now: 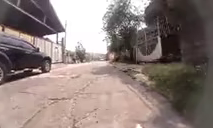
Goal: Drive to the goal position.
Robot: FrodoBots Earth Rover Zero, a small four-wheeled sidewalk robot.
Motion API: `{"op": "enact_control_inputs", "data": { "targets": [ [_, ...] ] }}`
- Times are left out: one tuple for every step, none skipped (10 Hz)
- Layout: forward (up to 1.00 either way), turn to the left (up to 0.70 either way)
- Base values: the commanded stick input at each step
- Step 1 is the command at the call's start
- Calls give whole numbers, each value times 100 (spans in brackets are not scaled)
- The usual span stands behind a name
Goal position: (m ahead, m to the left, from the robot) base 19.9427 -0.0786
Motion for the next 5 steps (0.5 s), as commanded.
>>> {"op": "enact_control_inputs", "data": {
  "targets": [
    [100, 2],
    [100, 0],
    [100, 0],
    [100, 0],
    [100, 0]
  ]
}}
